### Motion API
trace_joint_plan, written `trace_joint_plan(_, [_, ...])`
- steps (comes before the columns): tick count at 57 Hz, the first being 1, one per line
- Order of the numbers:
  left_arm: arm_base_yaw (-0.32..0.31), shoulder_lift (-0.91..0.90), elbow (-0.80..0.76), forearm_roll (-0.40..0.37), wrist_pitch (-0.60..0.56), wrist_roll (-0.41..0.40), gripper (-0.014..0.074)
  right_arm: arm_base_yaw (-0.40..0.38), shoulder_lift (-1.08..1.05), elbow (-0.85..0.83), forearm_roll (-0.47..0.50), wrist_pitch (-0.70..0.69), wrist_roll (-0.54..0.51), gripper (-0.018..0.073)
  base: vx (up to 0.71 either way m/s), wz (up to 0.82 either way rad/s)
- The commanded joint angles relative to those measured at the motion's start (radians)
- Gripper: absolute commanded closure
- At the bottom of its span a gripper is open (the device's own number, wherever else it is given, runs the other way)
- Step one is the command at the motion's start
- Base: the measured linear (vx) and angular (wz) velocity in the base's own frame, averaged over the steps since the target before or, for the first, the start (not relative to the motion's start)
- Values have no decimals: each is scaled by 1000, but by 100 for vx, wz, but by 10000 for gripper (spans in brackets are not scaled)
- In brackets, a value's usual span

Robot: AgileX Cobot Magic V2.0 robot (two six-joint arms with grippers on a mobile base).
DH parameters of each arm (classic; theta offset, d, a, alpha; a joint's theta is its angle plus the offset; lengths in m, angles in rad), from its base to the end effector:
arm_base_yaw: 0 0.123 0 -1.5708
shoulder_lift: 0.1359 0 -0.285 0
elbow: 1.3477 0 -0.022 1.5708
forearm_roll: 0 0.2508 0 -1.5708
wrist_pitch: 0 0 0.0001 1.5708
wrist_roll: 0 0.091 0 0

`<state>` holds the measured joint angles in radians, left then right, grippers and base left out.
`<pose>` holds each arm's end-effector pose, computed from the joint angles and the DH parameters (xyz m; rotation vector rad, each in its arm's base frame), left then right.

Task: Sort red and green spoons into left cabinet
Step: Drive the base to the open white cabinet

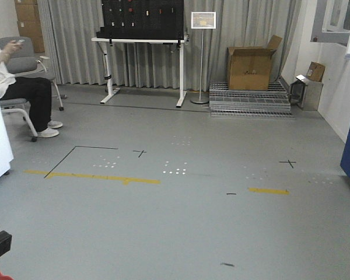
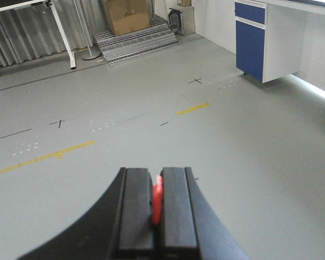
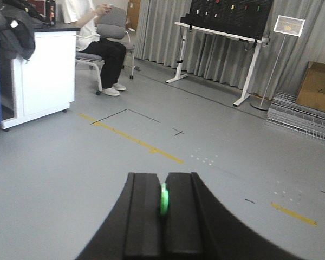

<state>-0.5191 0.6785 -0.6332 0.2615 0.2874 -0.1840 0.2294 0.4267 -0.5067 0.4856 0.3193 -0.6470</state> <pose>0.1269 -0.0648 0.3414 0.4737 1.7507 -0.2551 0.0865 0.0339 0.3278 -0.4528 1.6275 0.1593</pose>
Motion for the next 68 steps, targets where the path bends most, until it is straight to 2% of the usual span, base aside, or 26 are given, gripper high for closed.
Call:
trace_joint_plan(1, [-10, 0, -29, 4, -80, -2, 603, -2, 7, -28, 10, -69, -3, 562, 64, -7])
trace_joint_plan(68, [-10, 0, -29, 4, -81, -2, 603, -2, 7, -28, 10, -70, -3, 562, 67, -4])
